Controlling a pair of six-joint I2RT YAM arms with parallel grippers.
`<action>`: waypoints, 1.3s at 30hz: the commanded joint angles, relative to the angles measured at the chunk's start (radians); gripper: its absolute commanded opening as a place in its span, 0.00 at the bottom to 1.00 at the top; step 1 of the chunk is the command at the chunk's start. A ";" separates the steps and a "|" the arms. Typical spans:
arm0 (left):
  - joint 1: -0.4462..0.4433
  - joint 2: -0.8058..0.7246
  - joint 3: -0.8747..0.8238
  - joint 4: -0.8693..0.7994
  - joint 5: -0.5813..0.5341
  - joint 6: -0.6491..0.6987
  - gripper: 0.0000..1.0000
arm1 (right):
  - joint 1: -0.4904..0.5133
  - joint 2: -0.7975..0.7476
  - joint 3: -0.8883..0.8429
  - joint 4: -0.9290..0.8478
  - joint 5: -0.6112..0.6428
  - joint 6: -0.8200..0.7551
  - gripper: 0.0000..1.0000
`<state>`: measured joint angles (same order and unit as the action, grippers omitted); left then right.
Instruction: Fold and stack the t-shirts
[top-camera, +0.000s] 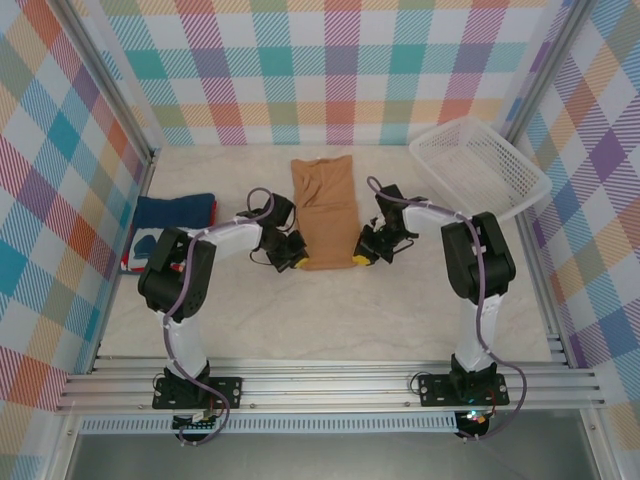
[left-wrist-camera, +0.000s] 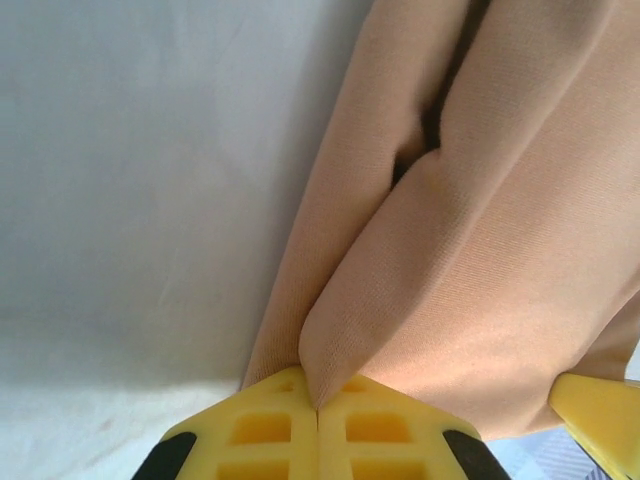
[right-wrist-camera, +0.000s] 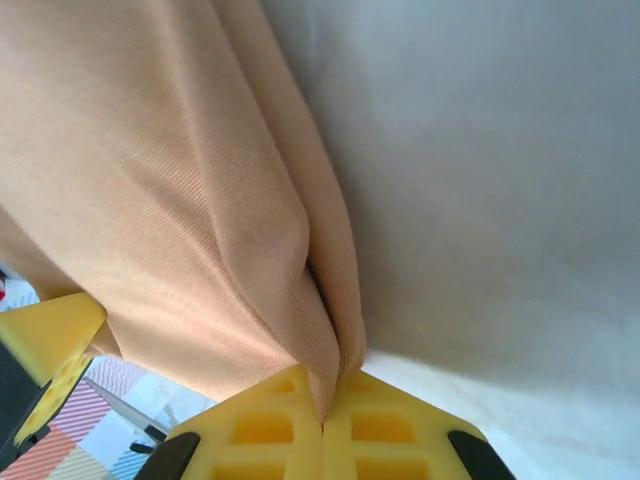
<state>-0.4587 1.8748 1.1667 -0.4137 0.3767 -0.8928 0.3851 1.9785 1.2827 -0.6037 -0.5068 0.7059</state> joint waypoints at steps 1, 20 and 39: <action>-0.025 -0.108 -0.064 -0.071 0.016 0.011 0.00 | 0.027 -0.087 -0.058 -0.084 -0.010 -0.056 0.00; -0.179 -0.689 -0.288 -0.279 0.057 -0.144 0.00 | 0.192 -0.544 -0.230 -0.417 -0.134 0.023 0.00; -0.001 -0.231 0.212 -0.389 0.028 -0.047 0.00 | -0.021 -0.293 0.104 -0.452 -0.082 0.047 0.00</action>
<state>-0.4942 1.6062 1.3064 -0.7536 0.4290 -0.9749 0.3950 1.6581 1.3220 -1.0073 -0.6060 0.7521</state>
